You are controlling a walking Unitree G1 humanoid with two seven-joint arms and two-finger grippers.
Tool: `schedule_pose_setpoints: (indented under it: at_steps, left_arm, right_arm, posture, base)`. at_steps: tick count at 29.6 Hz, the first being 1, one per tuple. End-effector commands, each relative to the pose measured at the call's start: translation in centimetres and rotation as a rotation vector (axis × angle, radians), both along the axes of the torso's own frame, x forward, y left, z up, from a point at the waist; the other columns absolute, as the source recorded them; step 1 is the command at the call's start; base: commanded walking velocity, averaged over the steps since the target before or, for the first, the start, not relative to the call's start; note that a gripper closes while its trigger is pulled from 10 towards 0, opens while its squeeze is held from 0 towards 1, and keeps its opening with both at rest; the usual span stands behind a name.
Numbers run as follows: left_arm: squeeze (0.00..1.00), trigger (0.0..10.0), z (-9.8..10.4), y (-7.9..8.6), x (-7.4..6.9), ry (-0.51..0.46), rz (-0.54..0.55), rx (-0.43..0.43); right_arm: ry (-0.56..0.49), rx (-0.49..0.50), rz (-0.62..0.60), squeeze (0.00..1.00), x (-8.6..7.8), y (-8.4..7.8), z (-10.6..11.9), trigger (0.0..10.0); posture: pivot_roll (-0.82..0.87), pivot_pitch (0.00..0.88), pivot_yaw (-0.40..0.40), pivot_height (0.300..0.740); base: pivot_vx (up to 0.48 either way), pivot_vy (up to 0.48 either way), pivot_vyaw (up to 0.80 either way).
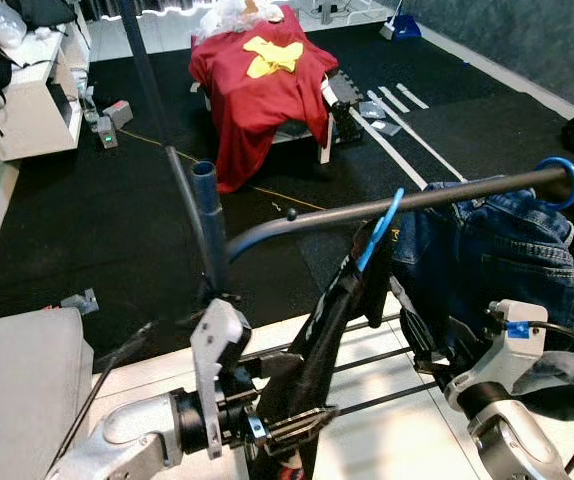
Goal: Hang hanger
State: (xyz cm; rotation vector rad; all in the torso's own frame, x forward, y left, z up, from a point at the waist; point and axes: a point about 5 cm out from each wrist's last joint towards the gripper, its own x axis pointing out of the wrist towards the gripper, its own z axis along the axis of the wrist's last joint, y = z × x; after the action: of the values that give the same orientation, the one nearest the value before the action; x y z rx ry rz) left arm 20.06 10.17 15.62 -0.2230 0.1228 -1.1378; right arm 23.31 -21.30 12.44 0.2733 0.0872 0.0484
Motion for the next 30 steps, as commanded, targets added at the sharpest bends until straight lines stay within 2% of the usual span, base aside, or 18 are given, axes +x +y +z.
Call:
schedule_pose_setpoints:
  at_steps: [1, 7, 8, 9, 11, 12, 15, 16, 17, 18, 19, 22, 23, 30]
  left_arm:
    - [0.00, 10.0, -0.2, 0.0, -0.4, 0.018, -0.025, -0.012]
    - [0.00, 10.0, -0.2, 0.1, -0.2, 0.006, -0.018, -0.011]
    - [0.00, 10.0, -0.2, 0.3, 0.5, -0.030, 0.023, 0.024]
    - [0.00, 10.0, -0.2, 0.3, 0.5, -0.030, 0.023, 0.024]
    - [0.00, 10.0, -0.3, 0.8, 1.6, -0.059, 0.106, 0.056]
    - [0.00, 10.0, -0.3, 0.8, 1.6, -0.059, 0.106, 0.056]
    - [0.00, 10.0, -0.6, 2.1, 3.4, -0.082, 0.289, 0.114]
    - [0.00, 10.0, -0.6, 2.1, 3.4, -0.082, 0.289, 0.114]
    - [0.00, 10.0, -1.2, 2.6, 3.9, -0.071, 0.354, 0.156]
    - [0.00, 10.0, -1.2, 2.6, 3.9, -0.071, 0.354, 0.156]
    - [0.00, 10.0, -1.7, 3.3, 4.4, -0.058, 0.422, 0.188]
    - [0.00, 10.0, -2.1, 3.8, 4.7, -0.048, 0.469, 0.202]
    - [0.00, 10.0, -2.4, 4.7, 5.2, -0.029, 0.557, 0.221]
    - [0.00, 10.0, -2.7, 6.2, 5.8, -0.004, 0.666, 0.238]
  right_arm:
    - [0.014, 0.001, -0.005, 0.00, -0.3, -0.3, -0.1, 10.0]
    - [0.013, 0.001, -0.005, 0.00, -0.2, -0.4, -0.1, 10.0]
    - [0.013, 0.001, -0.006, 0.00, -0.2, -0.4, -0.1, 10.0]
    - [0.013, 0.001, -0.006, 0.00, -0.2, -0.4, -0.1, 10.0]
    - [0.013, 0.001, -0.006, 0.00, -0.2, -0.4, -0.1, 10.0]
    - [0.013, 0.001, -0.006, 0.00, -0.2, -0.4, -0.1, 10.0]
    - [0.012, 0.004, -0.007, 0.00, -0.2, -0.4, -0.1, 10.0]
    - [0.012, 0.004, -0.007, 0.00, -0.2, -0.4, -0.1, 10.0]
    - [0.012, 0.005, -0.007, 0.00, -0.2, -0.4, 0.0, 10.0]
    - [0.012, 0.005, -0.007, 0.00, -0.2, -0.4, 0.0, 10.0]
    - [0.012, 0.006, -0.006, 0.00, -0.2, -0.4, 0.0, 10.0]
    - [0.012, 0.006, -0.006, 0.00, -0.1, -0.4, 0.0, 10.0]
    - [0.013, 0.006, -0.006, 0.00, -0.1, -0.4, 0.0, 10.0]
    - [0.013, 0.006, -0.005, 0.00, -0.1, -0.4, 0.0, 10.0]
  posture:
    - [-0.12, 0.154, 0.028, 0.740]
    - [-0.12, 0.156, 0.030, 0.740]
    - [-0.12, 0.156, 0.029, 0.740]
    - [-0.12, 0.156, 0.029, 0.740]
    - [-0.12, 0.156, 0.029, 0.740]
    - [-0.12, 0.156, 0.029, 0.740]
    - [-0.11, 0.160, 0.033, 0.740]
    - [-0.11, 0.160, 0.033, 0.740]
    - [-0.11, 0.160, 0.033, 0.740]
    - [-0.11, 0.160, 0.033, 0.740]
    - [-0.11, 0.161, 0.033, 0.740]
    - [-0.11, 0.161, 0.033, 0.740]
    - [-0.11, 0.162, 0.031, 0.740]
    - [-0.11, 0.163, 0.031, 0.740]
  base:
    - [-0.259, -0.401, 0.00]
    - [-0.251, -0.370, 0.00]
    - [0.000, 0.000, 0.00]
    - [0.000, 0.000, 0.00]
    - [0.000, 0.000, 0.00]
    - [0.000, 0.000, 0.00]
    - [0.000, 0.000, 0.00]
    - [0.000, 0.000, 0.00]
    - [0.000, 0.000, 0.00]
    - [0.000, 0.000, 0.00]
    - [0.000, 0.000, 0.00]
    - [0.000, 0.000, 0.00]
    - [0.000, 0.000, 0.00]
    - [-0.246, 0.000, 0.00]
